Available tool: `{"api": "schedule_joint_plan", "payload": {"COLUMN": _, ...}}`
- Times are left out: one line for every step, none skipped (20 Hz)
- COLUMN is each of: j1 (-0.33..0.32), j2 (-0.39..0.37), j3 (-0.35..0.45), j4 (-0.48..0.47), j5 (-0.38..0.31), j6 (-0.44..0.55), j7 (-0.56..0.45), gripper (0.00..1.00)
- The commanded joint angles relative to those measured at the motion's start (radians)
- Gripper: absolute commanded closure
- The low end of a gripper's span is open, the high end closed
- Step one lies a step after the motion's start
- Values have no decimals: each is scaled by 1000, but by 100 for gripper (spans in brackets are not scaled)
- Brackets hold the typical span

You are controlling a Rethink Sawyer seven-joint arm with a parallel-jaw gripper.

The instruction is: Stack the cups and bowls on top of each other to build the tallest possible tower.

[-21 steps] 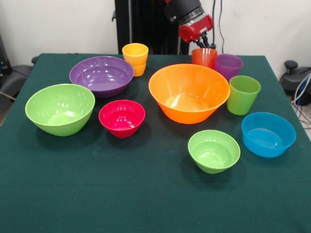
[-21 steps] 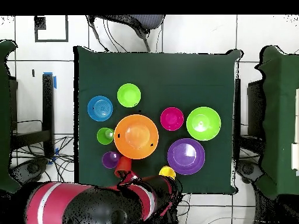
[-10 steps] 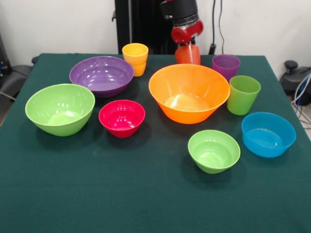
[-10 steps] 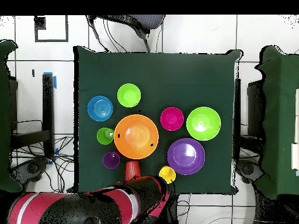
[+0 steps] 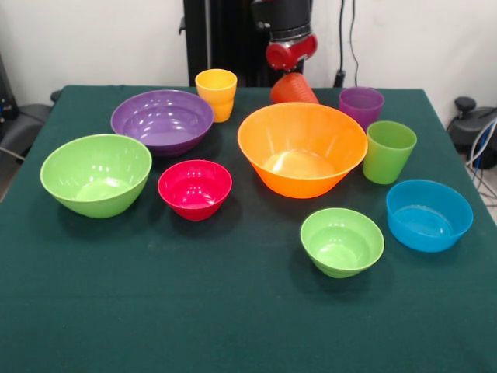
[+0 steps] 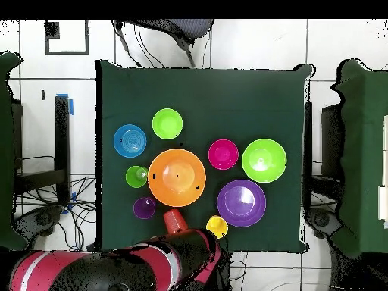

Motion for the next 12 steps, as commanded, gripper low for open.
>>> {"api": "schedule_joint_plan", "payload": {"j1": -21, "j2": -48, "j3": 74, "j4": -113, "j5": 136, "j6": 96, "j7": 88, "gripper": 100}}
{"api": "schedule_joint_plan", "payload": {"j1": -29, "j2": -53, "j3": 70, "j4": -99, "j5": 177, "j6": 44, "j7": 85, "gripper": 100}}
{"api": "schedule_joint_plan", "payload": {"j1": -50, "j2": -42, "j3": 64, "j4": -78, "j5": 226, "j6": -39, "j7": 73, "gripper": 100}}
{"api": "schedule_joint_plan", "payload": {"j1": -60, "j2": -43, "j3": 67, "j4": -71, "j5": 232, "j6": -64, "j7": 71, "gripper": 100}}
{"api": "schedule_joint_plan", "payload": {"j1": -79, "j2": -47, "j3": 75, "j4": -57, "j5": 239, "j6": -113, "j7": 70, "gripper": 100}}
{"api": "schedule_joint_plan", "payload": {"j1": -89, "j2": -49, "j3": 80, "j4": -50, "j5": 240, "j6": -134, "j7": 70, "gripper": 100}}
{"api": "schedule_joint_plan", "payload": {"j1": -104, "j2": -54, "j3": 87, "j4": -38, "j5": 242, "j6": -172, "j7": 72, "gripper": 100}}
{"api": "schedule_joint_plan", "payload": {"j1": -111, "j2": -55, "j3": 91, "j4": -32, "j5": 244, "j6": -193, "j7": 72, "gripper": 100}}
{"api": "schedule_joint_plan", "payload": {"j1": -120, "j2": -65, "j3": 95, "j4": -27, "j5": 238, "j6": -202, "j7": 79, "gripper": 100}}
{"api": "schedule_joint_plan", "payload": {"j1": -128, "j2": -75, "j3": 100, "j4": -22, "j5": 231, "j6": -212, "j7": 86, "gripper": 100}}
{"api": "schedule_joint_plan", "payload": {"j1": -136, "j2": -87, "j3": 105, "j4": -18, "j5": 219, "j6": -221, "j7": 94, "gripper": 100}}
{"api": "schedule_joint_plan", "payload": {"j1": -142, "j2": -93, "j3": 109, "j4": -17, "j5": 209, "j6": -225, "j7": 100, "gripper": 100}}
